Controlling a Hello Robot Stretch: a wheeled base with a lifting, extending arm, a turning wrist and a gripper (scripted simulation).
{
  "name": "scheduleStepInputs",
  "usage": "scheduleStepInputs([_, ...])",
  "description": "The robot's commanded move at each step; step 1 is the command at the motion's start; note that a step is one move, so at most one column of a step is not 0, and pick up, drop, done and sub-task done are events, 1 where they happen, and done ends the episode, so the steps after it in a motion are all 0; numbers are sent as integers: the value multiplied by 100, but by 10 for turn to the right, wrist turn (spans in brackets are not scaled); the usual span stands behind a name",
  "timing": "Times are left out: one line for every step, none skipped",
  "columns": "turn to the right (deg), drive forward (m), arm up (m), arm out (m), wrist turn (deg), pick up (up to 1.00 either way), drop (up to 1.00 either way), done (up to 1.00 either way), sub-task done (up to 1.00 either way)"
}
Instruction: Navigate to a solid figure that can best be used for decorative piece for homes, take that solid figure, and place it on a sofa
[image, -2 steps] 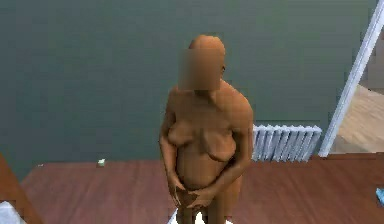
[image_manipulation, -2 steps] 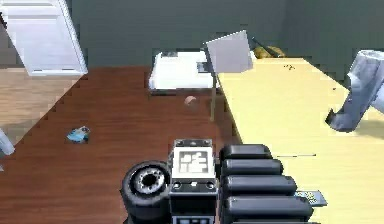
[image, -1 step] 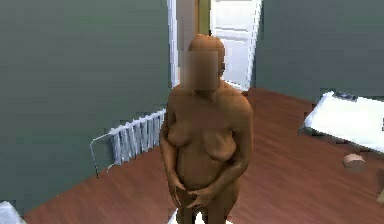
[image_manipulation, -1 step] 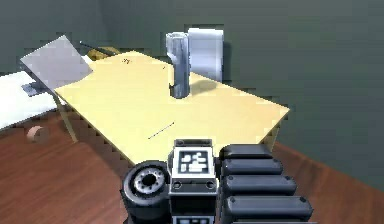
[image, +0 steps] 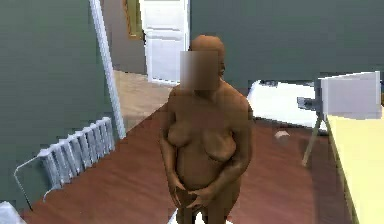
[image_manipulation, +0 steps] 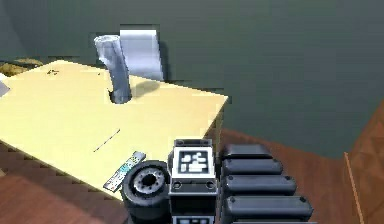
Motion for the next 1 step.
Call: scheduleStepInputs([0,100,0,0,0,0,0,0,0])
